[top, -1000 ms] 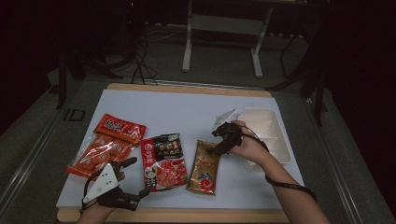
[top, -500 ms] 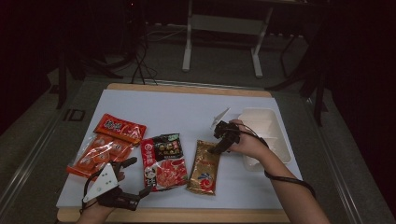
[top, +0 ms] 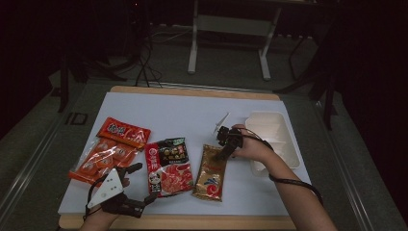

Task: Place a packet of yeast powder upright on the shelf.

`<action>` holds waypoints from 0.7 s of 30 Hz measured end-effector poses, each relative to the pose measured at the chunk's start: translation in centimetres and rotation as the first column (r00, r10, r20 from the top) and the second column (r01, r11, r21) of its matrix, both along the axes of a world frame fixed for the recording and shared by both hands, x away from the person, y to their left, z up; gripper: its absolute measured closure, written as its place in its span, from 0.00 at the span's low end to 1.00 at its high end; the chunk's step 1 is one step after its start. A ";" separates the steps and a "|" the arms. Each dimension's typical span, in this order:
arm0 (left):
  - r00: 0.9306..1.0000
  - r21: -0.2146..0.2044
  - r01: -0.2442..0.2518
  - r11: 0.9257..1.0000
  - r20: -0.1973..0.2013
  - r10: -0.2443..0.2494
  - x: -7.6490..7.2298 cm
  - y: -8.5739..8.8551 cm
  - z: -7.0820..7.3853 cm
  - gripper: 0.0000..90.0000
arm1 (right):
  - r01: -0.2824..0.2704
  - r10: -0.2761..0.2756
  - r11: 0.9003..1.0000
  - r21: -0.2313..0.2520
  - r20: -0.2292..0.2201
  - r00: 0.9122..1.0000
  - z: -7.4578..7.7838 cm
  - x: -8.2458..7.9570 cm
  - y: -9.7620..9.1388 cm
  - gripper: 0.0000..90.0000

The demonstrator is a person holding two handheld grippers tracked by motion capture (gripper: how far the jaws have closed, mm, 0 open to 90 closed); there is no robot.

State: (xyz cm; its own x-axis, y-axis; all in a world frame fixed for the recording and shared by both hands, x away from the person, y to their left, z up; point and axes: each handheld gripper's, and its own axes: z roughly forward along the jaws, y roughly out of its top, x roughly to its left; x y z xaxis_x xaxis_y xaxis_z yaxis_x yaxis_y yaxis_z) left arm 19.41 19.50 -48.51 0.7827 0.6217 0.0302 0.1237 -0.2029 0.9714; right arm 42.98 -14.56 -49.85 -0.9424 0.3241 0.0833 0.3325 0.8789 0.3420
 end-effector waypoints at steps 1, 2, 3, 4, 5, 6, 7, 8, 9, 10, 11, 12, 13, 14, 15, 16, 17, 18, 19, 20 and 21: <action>1.000 0.000 0.000 1.000 0.000 0.000 0.0 0.0 0.0 0.03 | 0.000 0.000 1.000 0.000 0.000 1.000 0.0 0.0 0.0 0.28; 1.000 -0.001 0.001 1.000 0.000 -0.001 0.0 0.0 0.0 0.03 | 0.000 0.000 1.000 -0.005 -0.005 1.000 -0.1 0.1 0.0 0.28; 1.000 -0.002 0.001 1.000 -0.001 -0.001 0.0 0.0 0.0 0.03 | -0.014 0.014 1.000 -0.027 -0.021 1.000 -0.3 0.3 0.2 0.28; 1.000 0.000 0.002 1.000 -0.001 -0.002 0.0 0.0 0.0 0.03 | -0.022 0.021 0.999 -0.038 -0.025 0.999 -0.4 0.3 0.2 0.28; 1.000 0.002 0.003 1.000 -0.001 -0.003 0.0 -0.1 0.0 0.03 | -0.026 0.024 0.999 -0.038 -0.037 0.999 -0.4 0.4 0.2 0.32; 1.000 0.002 0.005 1.000 -0.002 -0.005 0.0 -0.1 0.0 0.03 | -0.037 0.035 0.999 -0.027 -0.062 0.997 -0.5 0.5 0.2 0.38; 1.000 0.002 0.005 1.000 -0.002 -0.005 0.0 -0.1 0.0 0.03 | -0.037 0.035 0.999 -0.027 -0.062 0.997 -0.5 0.5 0.2 0.38; 1.000 0.005 0.007 1.000 -0.001 -0.007 0.0 -0.1 0.0 0.03 | -0.048 0.047 0.999 -0.018 -0.085 0.995 -0.6 0.8 0.1 0.40; 1.000 0.005 0.007 1.000 -0.001 -0.007 0.0 -0.2 0.0 0.03 | -0.049 0.047 0.999 -0.013 -0.094 0.994 -0.6 0.8 0.1 0.42; 1.000 0.005 0.007 1.000 -0.001 -0.007 0.0 -0.2 0.0 0.03 | -0.050 0.049 0.999 -0.009 -0.106 0.993 -0.6 0.8 0.0 0.43; 1.000 0.004 0.007 1.000 -0.002 -0.007 0.0 -0.1 0.0 0.03 | -0.050 0.049 0.999 -0.009 -0.106 0.993 -0.6 0.8 0.0 0.43; 1.000 0.004 0.006 1.000 -0.002 -0.006 0.0 -0.1 0.0 0.03 | -0.054 0.052 0.998 -0.014 -0.114 0.992 -0.6 0.9 0.0 0.48; 1.000 0.005 0.006 1.000 -0.002 -0.006 0.0 -0.1 0.0 0.03 | -0.076 0.072 0.997 -0.021 -0.122 0.990 -0.5 0.9 0.0 0.59; 1.000 0.005 0.006 1.000 -0.002 -0.006 0.0 -0.1 0.0 0.03 | -0.076 0.072 0.997 -0.021 -0.122 0.990 -0.5 0.9 0.0 0.59; 1.000 0.005 0.006 1.000 -0.003 -0.006 0.0 -0.1 0.0 0.03 | -0.088 0.084 0.996 -0.028 -0.123 0.989 -0.4 0.9 0.0 0.68; 1.000 0.005 0.006 1.000 -0.003 -0.006 0.0 -0.1 0.0 0.03 | -0.088 0.084 0.996 -0.028 -0.123 0.989 -0.4 0.9 0.0 0.68; 1.000 0.006 0.006 1.000 -0.003 -0.006 0.0 -0.2 0.0 0.03 | -0.095 0.091 0.995 -0.035 -0.112 0.990 -0.3 0.8 0.0 0.71; 1.000 0.006 0.006 1.000 -0.003 -0.006 0.0 -0.2 0.0 0.03 | -0.097 0.092 0.994 -0.045 -0.103 0.990 -0.2 0.8 0.0 0.75; 1.000 0.006 0.006 1.000 -0.003 -0.006 0.0 -0.2 0.0 0.03 | -0.097 0.092 0.994 -0.045 -0.103 0.990 -0.2 0.8 0.0 0.75; 1.000 0.010 0.006 1.000 -0.003 -0.006 0.0 -0.2 0.0 0.03 | -0.094 0.089 0.994 -0.049 -0.099 0.991 -0.2 0.8 0.0 0.79; 1.000 0.009 0.006 1.000 -0.003 -0.006 0.0 -0.2 0.0 0.03 | -0.091 0.087 0.993 -0.078 -0.063 0.994 -0.1 0.7 0.2 0.93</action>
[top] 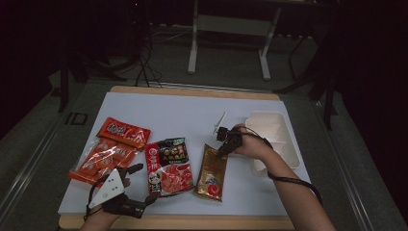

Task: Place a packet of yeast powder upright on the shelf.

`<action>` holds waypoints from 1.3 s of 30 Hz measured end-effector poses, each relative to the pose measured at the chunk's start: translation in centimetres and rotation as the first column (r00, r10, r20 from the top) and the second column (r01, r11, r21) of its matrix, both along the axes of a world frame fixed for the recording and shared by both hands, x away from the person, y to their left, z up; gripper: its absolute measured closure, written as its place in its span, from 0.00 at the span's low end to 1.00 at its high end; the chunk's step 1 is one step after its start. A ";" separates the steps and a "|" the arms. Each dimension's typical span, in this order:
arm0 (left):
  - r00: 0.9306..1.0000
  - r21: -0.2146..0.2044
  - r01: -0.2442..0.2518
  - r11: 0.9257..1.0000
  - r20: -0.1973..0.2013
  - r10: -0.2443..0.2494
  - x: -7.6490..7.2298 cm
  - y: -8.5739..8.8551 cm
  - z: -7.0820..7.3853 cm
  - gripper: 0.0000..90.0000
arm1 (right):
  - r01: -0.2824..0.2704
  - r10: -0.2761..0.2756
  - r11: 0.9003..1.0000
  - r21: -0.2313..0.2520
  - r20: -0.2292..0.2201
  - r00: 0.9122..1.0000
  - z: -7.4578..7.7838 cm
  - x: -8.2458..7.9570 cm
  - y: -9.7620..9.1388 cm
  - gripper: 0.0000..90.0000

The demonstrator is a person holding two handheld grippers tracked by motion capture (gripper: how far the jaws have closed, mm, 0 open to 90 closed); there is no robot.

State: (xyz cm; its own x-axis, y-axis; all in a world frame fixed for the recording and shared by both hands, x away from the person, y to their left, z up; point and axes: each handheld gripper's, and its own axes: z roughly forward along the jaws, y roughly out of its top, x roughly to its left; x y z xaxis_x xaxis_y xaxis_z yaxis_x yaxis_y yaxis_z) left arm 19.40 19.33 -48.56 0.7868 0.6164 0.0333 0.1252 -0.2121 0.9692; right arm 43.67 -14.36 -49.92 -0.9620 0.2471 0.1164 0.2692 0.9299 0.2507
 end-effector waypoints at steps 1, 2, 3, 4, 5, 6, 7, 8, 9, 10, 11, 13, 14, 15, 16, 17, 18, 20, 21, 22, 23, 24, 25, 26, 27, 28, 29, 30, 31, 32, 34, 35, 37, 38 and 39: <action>1.000 -0.001 -0.001 1.000 -0.001 0.001 0.0 0.0 0.0 0.03 | 0.003 -0.003 1.000 -0.005 0.002 1.000 0.0 0.0 0.1 0.96; 1.000 -0.002 -0.002 1.000 0.000 0.002 0.0 0.0 0.0 0.03 | 0.008 -0.008 1.000 -0.011 -0.002 1.000 0.1 -0.1 0.1 0.98; 1.000 -0.003 -0.002 1.000 0.000 0.002 0.0 0.1 0.0 0.03 | 0.001 -0.001 1.000 -0.016 0.006 1.000 0.2 -0.2 0.2 0.98; 1.000 -0.003 -0.002 1.000 0.000 0.002 0.0 0.1 0.0 0.03 | 0.001 -0.001 1.000 -0.016 0.006 1.000 0.2 -0.2 0.2 0.98; 1.000 -0.004 -0.004 1.000 0.001 0.004 0.0 0.1 0.0 0.03 | 0.000 0.000 1.000 -0.020 0.015 1.000 0.3 -0.3 0.3 0.99; 1.000 -0.003 -0.004 1.000 0.002 0.004 0.0 0.1 0.0 0.03 | 0.001 -0.001 1.000 -0.017 0.024 1.000 0.6 -0.5 0.3 1.00; 1.000 -0.002 -0.004 1.000 0.003 0.004 0.0 0.1 0.1 0.03 | -0.001 0.001 1.000 -0.014 0.029 1.000 0.8 -0.5 0.3 1.00; 1.000 -0.001 -0.005 1.000 0.003 0.005 0.0 0.1 0.1 0.03 | -0.002 0.002 1.000 -0.010 0.032 1.000 1.0 -0.6 0.2 1.00; 1.000 -0.001 -0.005 1.000 0.003 0.005 0.0 0.1 0.1 0.03 | 0.001 -0.001 1.000 -0.003 0.034 0.999 1.2 -0.6 0.1 1.00; 1.000 0.000 -0.005 1.000 0.003 0.005 0.0 0.1 0.1 0.03 | 0.001 -0.001 1.000 -0.001 0.036 0.999 1.4 -0.7 0.0 1.00; 1.000 0.000 -0.006 1.000 0.003 0.006 0.0 0.1 0.1 0.03 | -0.001 0.002 1.000 -0.004 0.042 0.999 1.6 -0.8 0.0 1.00; 1.000 0.001 -0.006 1.000 0.002 0.006 0.0 0.1 0.1 0.03 | -0.005 0.004 1.000 0.008 0.049 0.999 2.0 -1.0 -0.1 1.00; 1.000 0.002 -0.006 1.000 0.003 0.006 0.0 0.1 0.1 0.03 | -0.005 0.005 1.000 0.003 0.055 0.998 2.2 -1.1 -0.1 1.00; 1.000 0.001 -0.007 1.000 0.002 0.007 0.0 0.1 0.1 0.03 | -0.011 0.011 1.000 0.006 0.067 0.998 2.4 -1.1 -0.1 1.00; 1.000 0.002 -0.007 1.000 0.002 0.007 0.0 0.1 0.1 0.03 | -0.012 0.011 1.000 0.008 0.067 0.998 2.7 -1.2 -0.1 1.00; 1.000 0.002 -0.007 1.000 0.002 0.007 0.0 0.1 0.1 0.03 | -0.016 0.015 1.000 0.011 0.076 0.997 2.9 -1.3 -0.1 1.00; 1.000 0.002 -0.007 1.000 0.001 0.007 0.0 0.1 0.1 0.03 | -0.016 0.015 1.000 0.016 0.078 0.997 3.2 -1.5 -0.1 1.00; 1.000 0.006 -0.008 1.000 0.001 0.008 0.0 0.0 0.1 0.03 | -0.022 0.020 1.000 0.020 0.092 0.996 3.8 -1.7 -0.2 1.00; 1.000 0.007 -0.007 1.000 0.001 0.007 0.0 0.0 0.1 0.03 | -0.027 0.025 0.999 0.021 0.097 0.995 4.1 -1.8 -0.2 1.00; 1.000 0.007 -0.007 1.000 0.001 0.007 0.0 0.0 0.0 0.03 | -0.028 0.026 0.999 0.024 0.104 0.994 4.3 -2.0 -0.2 1.00; 1.000 0.007 -0.007 1.000 0.001 0.007 0.0 0.0 0.0 0.03 | -0.033 0.030 0.999 0.022 0.111 0.993 4.6 -2.1 -0.2 1.00; 1.000 0.008 -0.008 1.000 0.001 0.008 0.0 0.0 0.0 0.03 | -0.038 0.035 0.999 0.023 0.120 0.992 4.9 -2.3 -0.2 1.00; 1.000 0.007 -0.008 1.000 0.001 0.008 0.0 0.0 0.0 0.03 | -0.038 0.034 0.999 0.032 0.126 0.991 5.2 -2.5 -0.2 1.00; 1.000 0.007 -0.008 1.000 0.001 0.008 0.0 0.0 0.0 0.03 | -0.042 0.038 0.999 0.030 0.132 0.991 5.5 -2.7 -0.2 1.00; 1.000 0.005 -0.009 1.000 0.001 0.009 0.0 0.0 0.0 0.03 | -0.051 0.045 0.998 0.033 0.144 0.989 5.8 -2.9 -0.3 1.00; 1.000 0.005 -0.009 1.000 0.001 0.009 0.0 0.0 0.1 0.03 | -0.051 0.044 0.998 0.039 0.145 0.988 6.1 -3.1 -0.3 1.00; 1.000 0.007 -0.009 1.000 0.001 0.009 0.0 0.0 0.1 0.03 | -0.056 0.050 0.998 0.038 0.155 0.987 6.4 -3.3 -0.2 1.00; 1.000 0.006 -0.009 1.000 0.000 0.009 0.0 0.0 0.1 0.03 | -0.062 0.054 0.997 0.039 0.163 0.985 6.7 -3.5 -0.2 1.00; 1.000 0.005 -0.008 1.000 -0.001 0.008 0.0 0.0 0.1 0.03 | -0.067 0.059 0.997 0.040 0.164 0.985 7.1 -3.6 -0.2 1.00; 1.000 0.007 -0.009 1.000 0.000 0.009 0.0 0.0 0.1 0.03 | -0.071 0.063 0.997 0.042 0.180 0.982 7.4 -3.8 -0.2 1.00; 1.000 0.007 -0.008 1.000 0.000 0.008 0.0 0.0 0.0 0.03 | -0.085 0.076 0.995 0.042 0.196 0.978 8.1 -4.3 -0.1 1.00; 1.000 0.009 -0.009 1.000 0.000 0.009 0.0 0.0 0.0 0.03 | -0.093 0.081 0.995 0.046 0.204 0.976 8.4 -4.5 -0.1 1.00; 1.000 0.006 -0.010 1.000 -0.001 0.010 0.0 0.0 0.1 0.03 | -0.107 0.095 0.993 0.046 0.223 0.970 9.1 -5.0 0.0 1.00; 1.000 0.006 -0.010 1.000 -0.001 0.010 0.0 0.0 0.1 0.03 | -0.118 0.104 0.992 0.048 0.230 0.968 9.5 -5.2 0.0 1.00; 1.000 0.005 -0.010 1.000 -0.003 0.010 0.0 0.0 0.0 0.03 | -0.125 0.109 0.991 0.052 0.240 0.965 9.9 -5.4 0.1 1.00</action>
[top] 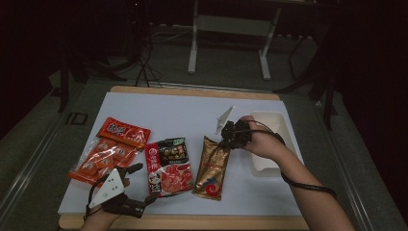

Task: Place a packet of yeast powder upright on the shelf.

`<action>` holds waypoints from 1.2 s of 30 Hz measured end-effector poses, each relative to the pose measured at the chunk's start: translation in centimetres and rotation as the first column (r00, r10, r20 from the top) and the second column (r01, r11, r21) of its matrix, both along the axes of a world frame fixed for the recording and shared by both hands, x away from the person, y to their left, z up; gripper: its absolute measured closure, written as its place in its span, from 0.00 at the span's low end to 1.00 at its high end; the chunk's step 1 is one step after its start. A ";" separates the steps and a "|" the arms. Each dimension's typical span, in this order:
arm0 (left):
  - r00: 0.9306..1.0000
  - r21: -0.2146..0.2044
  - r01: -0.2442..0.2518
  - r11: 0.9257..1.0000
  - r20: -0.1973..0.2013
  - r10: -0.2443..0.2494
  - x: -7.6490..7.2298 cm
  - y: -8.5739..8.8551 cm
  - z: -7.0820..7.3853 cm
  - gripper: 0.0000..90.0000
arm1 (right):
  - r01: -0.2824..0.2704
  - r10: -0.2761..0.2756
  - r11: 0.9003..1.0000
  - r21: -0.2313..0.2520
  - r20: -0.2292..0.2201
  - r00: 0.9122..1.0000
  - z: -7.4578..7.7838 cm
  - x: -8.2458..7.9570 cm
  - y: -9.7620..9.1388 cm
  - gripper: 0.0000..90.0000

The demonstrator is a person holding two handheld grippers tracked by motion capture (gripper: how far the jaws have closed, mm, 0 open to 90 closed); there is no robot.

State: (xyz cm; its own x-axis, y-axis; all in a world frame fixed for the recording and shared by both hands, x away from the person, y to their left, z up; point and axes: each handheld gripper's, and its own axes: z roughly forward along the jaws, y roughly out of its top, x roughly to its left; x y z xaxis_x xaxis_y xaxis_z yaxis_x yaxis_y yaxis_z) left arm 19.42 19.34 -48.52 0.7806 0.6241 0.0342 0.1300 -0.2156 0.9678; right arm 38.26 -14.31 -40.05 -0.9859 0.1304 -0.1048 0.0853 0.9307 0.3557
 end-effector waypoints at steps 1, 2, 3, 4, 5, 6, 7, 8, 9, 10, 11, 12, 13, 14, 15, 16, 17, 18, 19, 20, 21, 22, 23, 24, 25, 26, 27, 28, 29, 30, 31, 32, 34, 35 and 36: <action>1.000 -0.001 -0.001 1.000 -0.001 0.001 0.0 0.0 0.0 0.03 | -0.006 0.006 1.000 0.008 0.007 1.000 0.4 -0.2 0.0 1.00; 1.000 -0.001 -0.001 1.000 -0.002 0.001 0.0 0.0 0.0 0.03 | -0.014 0.013 1.000 0.010 0.015 1.000 0.7 -0.4 0.0 1.00; 1.000 -0.002 -0.001 1.000 -0.001 0.001 0.0 0.0 0.0 0.03 | -0.019 0.019 1.000 0.017 0.029 0.999 1.1 -0.6 0.0 1.00; 1.000 -0.002 -0.001 1.000 -0.002 0.001 0.0 0.0 0.0 0.03 | -0.024 0.024 0.999 0.023 0.028 0.999 1.4 -0.8 0.0 1.00; 1.000 -0.001 -0.001 1.000 -0.002 0.001 0.0 0.0 0.0 0.03 | -0.030 0.029 0.999 0.024 0.040 0.999 1.6 -1.0 0.1 1.00; 1.000 -0.002 -0.001 1.000 -0.003 0.001 0.0 0.0 0.0 0.03 | -0.030 0.029 0.999 0.030 0.041 0.999 1.9 -1.2 0.1 1.00; 1.000 -0.001 -0.001 1.000 -0.003 0.001 0.0 0.0 0.0 0.03 | -0.041 0.039 0.999 0.031 0.050 0.998 2.2 -1.3 0.1 1.00; 1.000 -0.001 0.000 1.000 -0.004 0.000 0.0 0.0 0.0 0.03 | -0.044 0.042 0.998 0.034 0.062 0.997 2.4 -1.5 0.1 1.00; 1.000 0.001 0.001 1.000 -0.003 -0.001 0.0 0.0 0.0 0.03 | -0.049 0.047 0.998 0.035 0.065 0.997 2.7 -1.7 0.2 1.00; 1.000 -0.002 0.000 1.000 -0.004 0.000 0.0 0.0 0.0 0.03 | -0.054 0.051 0.998 0.039 0.075 0.996 3.0 -1.9 0.2 1.00; 1.000 -0.003 0.000 1.000 -0.005 0.000 0.0 0.0 -0.1 0.03 | -0.057 0.053 0.997 0.043 0.078 0.996 3.3 -2.0 0.2 1.00; 1.000 -0.003 -0.001 1.000 -0.004 0.001 0.0 0.0 -0.1 0.03 | -0.060 0.056 0.997 0.042 0.088 0.995 3.6 -2.2 0.2 1.00; 1.000 -0.004 -0.001 1.000 -0.005 0.001 0.1 0.0 -0.1 0.03 | -0.064 0.059 0.997 0.046 0.105 0.993 3.8 -2.3 0.2 1.00; 1.000 -0.003 -0.001 1.000 -0.005 0.001 0.1 0.0 -0.1 0.03 | -0.069 0.064 0.996 0.048 0.106 0.992 4.2 -2.4 0.2 1.00; 1.000 -0.003 0.000 1.000 -0.006 0.000 0.1 0.0 -0.1 0.03 | -0.069 0.063 0.996 0.048 0.118 0.991 4.4 -2.4 0.2 1.00; 1.000 -0.003 -0.001 1.000 -0.007 0.000 0.1 0.0 -0.1 0.03 | -0.069 0.063 0.997 0.045 0.130 0.990 4.7 -2.5 0.1 1.00; 1.000 -0.003 0.000 1.000 -0.008 0.000 0.1 0.0 -0.1 0.03 | -0.067 0.061 0.997 0.046 0.133 0.989 4.9 -2.5 0.0 1.00; 1.000 -0.003 0.000 1.000 -0.008 0.000 0.1 -0.1 -0.1 0.03 | -0.066 0.059 0.997 0.048 0.139 0.989 5.2 -2.4 0.0 1.00; 1.000 -0.002 -0.001 1.000 -0.008 0.001 0.1 -0.1 -0.1 0.03 | -0.059 0.052 0.997 0.044 0.148 0.988 5.4 -2.4 -0.2 1.00; 1.000 -0.004 -0.002 1.000 -0.009 0.002 0.1 -0.1 -0.1 0.03 | -0.054 0.047 0.998 0.040 0.165 0.985 5.7 -2.3 -0.3 1.00; 1.000 -0.004 -0.002 1.000 -0.009 0.002 0.1 -0.1 -0.1 0.03 | -0.054 0.047 0.998 0.040 0.165 0.985 5.7 -2.3 -0.3 1.00; 1.000 -0.007 -0.001 1.000 -0.012 0.001 0.1 -0.1 -0.1 0.03 | -0.034 0.024 0.998 0.047 0.187 0.982 6.4 -2.0 -0.8 1.00; 1.000 -0.009 -0.003 1.000 -0.012 0.003 0.1 -0.1 -0.1 0.03 | -0.033 0.021 0.998 0.055 0.196 0.980 6.6 -1.9 -1.0 1.00; 1.000 -0.010 -0.003 1.000 -0.012 0.003 0.1 -0.1 -0.1 0.03 | -0.023 0.010 0.998 0.061 0.199 0.980 7.0 -1.8 -1.3 1.00; 1.000 -0.010 -0.003 1.000 -0.012 0.003 0.1 -0.1 -0.1 0.03 | -0.017 0.004 0.998 0.064 0.207 0.978 7.2 -1.8 -1.5 1.00; 1.000 -0.011 -0.003 1.000 -0.013 0.003 0.1 -0.1 -0.1 0.03 | -0.017 0.004 0.998 0.064 0.207 0.978 7.2 -1.8 -1.5 1.00; 1.000 -0.011 -0.005 1.000 -0.014 0.005 0.1 -0.1 -0.1 0.03 | -0.006 -0.011 0.997 0.077 0.222 0.975 7.7 -1.6 -2.0 1.00; 1.000 -0.011 -0.005 1.000 -0.014 0.005 0.1 -0.1 -0.1 0.03 | -0.001 -0.017 0.997 0.077 0.231 0.973 8.0 -1.6 -2.2 1.00; 1.000 -0.011 -0.005 1.000 -0.015 0.005 0.2 -0.1 -0.2 0.03 | 0.004 -0.023 0.997 0.080 0.240 0.970 8.3 -1.6 -2.4 1.00; 1.000 -0.011 -0.005 1.000 -0.017 0.005 0.2 -0.1 -0.2 0.03 | 0.009 -0.028 0.997 0.079 0.247 0.969 8.6 -1.5 -2.6 1.00; 1.000 -0.010 -0.005 1.000 -0.017 0.005 0.2 -0.1 -0.2 0.03 | 0.013 -0.032 0.997 0.077 0.257 0.966 8.7 -1.4 -2.8 1.00; 1.000 -0.009 -0.005 1.000 -0.020 0.004 0.2 -0.1 -0.2 0.03 | 0.022 -0.043 0.997 0.079 0.267 0.963 9.0 -1.3 -3.0 1.00; 1.000 -0.008 -0.006 1.000 -0.021 0.005 0.2 -0.2 -0.2 0.03 | 0.035 -0.058 0.995 0.088 0.274 0.960 9.5 -1.0 -3.5 1.00; 1.000 -0.008 -0.006 1.000 -0.021 0.005 0.2 -0.2 -0.2 0.03 | 0.043 -0.068 0.995 0.093 0.276 0.959 9.8 -0.9 -3.7 1.00; 1.000 -0.009 -0.006 1.000 -0.023 0.006 0.1 -0.2 -0.3 0.03 | 0.043 -0.068 0.995 0.093 0.276 0.959 9.8 -0.9 -3.7 1.00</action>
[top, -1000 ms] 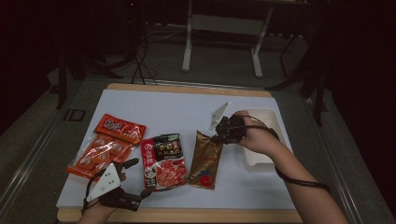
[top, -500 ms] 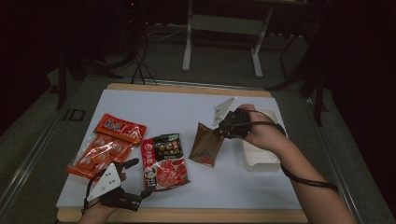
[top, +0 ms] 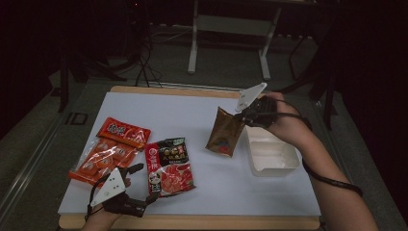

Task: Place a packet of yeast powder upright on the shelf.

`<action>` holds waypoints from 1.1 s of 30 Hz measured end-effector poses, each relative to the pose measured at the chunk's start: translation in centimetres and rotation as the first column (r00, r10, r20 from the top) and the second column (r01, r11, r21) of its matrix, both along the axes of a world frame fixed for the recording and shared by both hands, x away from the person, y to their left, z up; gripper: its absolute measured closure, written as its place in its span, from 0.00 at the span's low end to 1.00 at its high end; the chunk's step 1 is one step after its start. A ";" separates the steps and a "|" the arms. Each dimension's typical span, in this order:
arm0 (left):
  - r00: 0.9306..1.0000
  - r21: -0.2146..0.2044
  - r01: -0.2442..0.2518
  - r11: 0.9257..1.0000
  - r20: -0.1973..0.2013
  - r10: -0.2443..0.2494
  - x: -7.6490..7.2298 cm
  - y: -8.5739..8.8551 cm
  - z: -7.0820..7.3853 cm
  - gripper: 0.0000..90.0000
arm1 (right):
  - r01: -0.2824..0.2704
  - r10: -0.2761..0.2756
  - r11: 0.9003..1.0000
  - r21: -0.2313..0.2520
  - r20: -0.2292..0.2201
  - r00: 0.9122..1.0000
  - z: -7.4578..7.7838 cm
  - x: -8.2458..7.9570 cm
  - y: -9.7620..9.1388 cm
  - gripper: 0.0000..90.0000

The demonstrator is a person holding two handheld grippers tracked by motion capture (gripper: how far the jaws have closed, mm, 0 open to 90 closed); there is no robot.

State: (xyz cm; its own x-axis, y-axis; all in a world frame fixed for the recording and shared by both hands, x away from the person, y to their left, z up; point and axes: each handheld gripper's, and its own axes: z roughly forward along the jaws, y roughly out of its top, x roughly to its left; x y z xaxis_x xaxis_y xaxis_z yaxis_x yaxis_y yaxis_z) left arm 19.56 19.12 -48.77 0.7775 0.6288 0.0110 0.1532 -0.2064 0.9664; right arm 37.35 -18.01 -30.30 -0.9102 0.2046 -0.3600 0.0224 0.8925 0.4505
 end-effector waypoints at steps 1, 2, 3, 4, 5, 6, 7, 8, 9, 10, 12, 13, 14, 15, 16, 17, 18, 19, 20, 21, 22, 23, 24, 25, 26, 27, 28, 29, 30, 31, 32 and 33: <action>1.000 0.003 -0.001 1.000 0.001 0.001 0.0 0.0 0.0 0.03 | 0.013 -0.013 1.000 0.009 0.012 1.000 0.6 0.4 -0.6 1.00; 1.000 0.003 -0.001 1.000 0.001 0.001 0.0 0.0 0.0 0.03 | 0.019 -0.019 1.000 0.012 0.012 1.000 0.8 0.5 -0.8 1.00; 1.000 0.004 -0.004 1.000 0.000 0.004 -0.1 0.1 0.0 0.03 | 0.025 -0.026 1.000 0.016 0.021 0.999 1.0 0.7 -1.1 1.00; 1.000 0.004 -0.006 1.000 0.000 0.006 -0.1 0.1 -0.1 0.03 | 0.038 -0.038 0.999 0.022 0.024 0.999 1.3 0.8 -1.3 1.00; 1.000 0.004 -0.008 1.000 -0.001 0.008 -0.2 0.2 -0.1 0.03 | 0.045 -0.046 0.999 0.026 0.025 0.999 1.5 1.0 -1.6 1.00; 1.000 0.004 -0.008 1.000 -0.001 0.008 -0.2 0.2 -0.1 0.03 | 0.052 -0.052 0.998 0.026 0.030 0.998 1.6 1.2 -1.8 1.00; 1.000 0.004 -0.009 1.000 -0.001 0.009 -0.2 0.2 -0.1 0.03 | 0.052 -0.052 0.998 0.026 0.030 0.998 1.6 1.2 -1.8 1.00; 1.000 0.003 -0.012 1.000 0.000 0.012 -0.3 0.2 -0.1 0.03 | 0.059 -0.060 0.998 0.028 0.034 0.998 1.8 1.4 -2.1 1.00; 1.000 0.004 -0.013 1.000 0.000 0.013 -0.3 0.3 -0.1 0.03 | 0.073 -0.074 0.997 0.029 0.040 0.996 2.1 1.7 -2.6 1.00; 1.000 0.003 -0.014 1.000 -0.001 0.014 -0.4 0.3 -0.1 0.03 | 0.083 -0.085 0.996 0.030 0.042 0.996 2.2 1.9 -2.8 1.00; 1.000 0.007 -0.016 1.000 -0.001 0.016 -0.4 0.3 -0.1 0.03 | 0.102 -0.104 0.994 0.034 0.048 0.993 2.5 2.3 -3.3 1.00; 1.000 0.006 -0.018 1.000 -0.003 0.018 -0.5 0.3 -0.1 0.03 | 0.110 -0.112 0.993 0.036 0.049 0.993 2.6 2.5 -3.6 1.00; 1.000 0.007 -0.019 1.000 -0.004 0.019 -0.5 0.4 -0.1 0.03 | 0.119 -0.121 0.992 0.040 0.052 0.991 2.8 2.7 -3.9 1.00; 1.000 0.007 -0.020 1.000 -0.004 0.020 -0.5 0.4 -0.1 0.03 | 0.128 -0.130 0.991 0.041 0.055 0.990 2.8 2.9 -4.1 1.00; 1.000 0.008 -0.021 1.000 -0.004 0.021 -0.6 0.4 -0.2 0.03 | 0.137 -0.139 0.990 0.046 0.058 0.989 2.9 3.1 -4.4 1.00; 1.000 0.007 -0.022 1.000 -0.004 0.022 -0.6 0.4 -0.2 0.03 | 0.139 -0.142 0.989 0.052 0.060 0.988 3.0 3.3 -4.6 1.00; 1.000 0.006 -0.023 1.000 -0.005 0.023 -0.6 0.4 -0.2 0.03 | 0.154 -0.157 0.987 0.051 0.061 0.986 3.0 3.5 -5.0 1.00; 1.000 0.007 -0.024 1.000 -0.005 0.024 -0.7 0.5 -0.2 0.03 | 0.165 -0.168 0.985 0.051 0.068 0.983 3.1 3.7 -5.2 1.00; 1.000 0.010 -0.025 1.000 -0.005 0.025 -0.7 0.5 -0.2 0.03 | 0.172 -0.175 0.983 0.060 0.063 0.982 3.1 3.9 -5.5 1.00; 1.000 0.011 -0.026 1.000 -0.005 0.026 -0.7 0.5 -0.2 0.03 | 0.182 -0.186 0.981 0.062 0.066 0.980 3.1 4.1 -5.8 1.00; 1.000 0.009 -0.027 1.000 -0.006 0.027 -0.7 0.5 -0.2 0.03 | 0.190 -0.194 0.980 0.059 0.072 0.978 3.1 4.3 -6.1 1.00; 1.000 0.008 -0.028 1.000 -0.007 0.028 -0.8 0.6 -0.2 0.03 | 0.199 -0.204 0.978 0.065 0.068 0.977 3.2 4.4 -6.4 1.00; 1.000 0.009 -0.029 1.000 -0.007 0.029 -0.8 0.6 -0.2 0.03 | 0.207 -0.212 0.976 0.065 0.075 0.974 3.2 4.6 -6.6 1.00; 1.000 0.008 -0.030 1.000 -0.007 0.030 -0.8 0.6 -0.2 0.03 | 0.211 -0.216 0.975 0.066 0.079 0.973 3.2 4.6 -6.8 1.00; 0.999 0.007 -0.031 0.999 -0.008 0.031 -0.8 0.6 -0.3 0.03 | 0.213 -0.218 0.974 0.073 0.077 0.973 3.3 4.7 -7.1 1.00; 0.999 0.007 -0.033 0.999 -0.009 0.033 -0.8 0.6 -0.3 0.03 | 0.220 -0.227 0.972 0.078 0.081 0.971 3.3 4.8 -7.3 1.00; 0.999 0.008 -0.034 0.999 -0.010 0.034 -0.8 0.6 -0.3 0.03 | 0.226 -0.233 0.970 0.084 0.078 0.969 3.4 4.9 -7.5 1.00; 0.999 0.008 -0.033 0.999 -0.010 0.033 -0.8 0.6 -0.3 0.03 | 0.229 -0.236 0.970 0.083 0.085 0.968 3.5 5.1 -7.7 1.00; 0.999 0.009 -0.033 0.999 -0.010 0.033 -0.8 0.5 -0.3 0.03 | 0.238 -0.245 0.968 0.082 0.091 0.965 3.6 5.2 -7.9 1.00; 0.999 0.010 -0.032 0.999 -0.011 0.032 -0.8 0.5 -0.3 0.03 | 0.242 -0.250 0.966 0.085 0.090 0.964 3.6 5.4 -8.1 1.00; 0.999 0.013 -0.031 0.999 -0.010 0.031 -0.9 0.5 -0.3 0.03 | 0.247 -0.255 0.965 0.086 0.087 0.963 3.7 5.5 -8.2 1.00; 0.999 0.015 -0.031 0.999 -0.010 0.031 -0.9 0.5 -0.3 0.03 | 0.257 -0.265 0.962 0.089 0.089 0.960 3.7 5.7 -8.4 1.00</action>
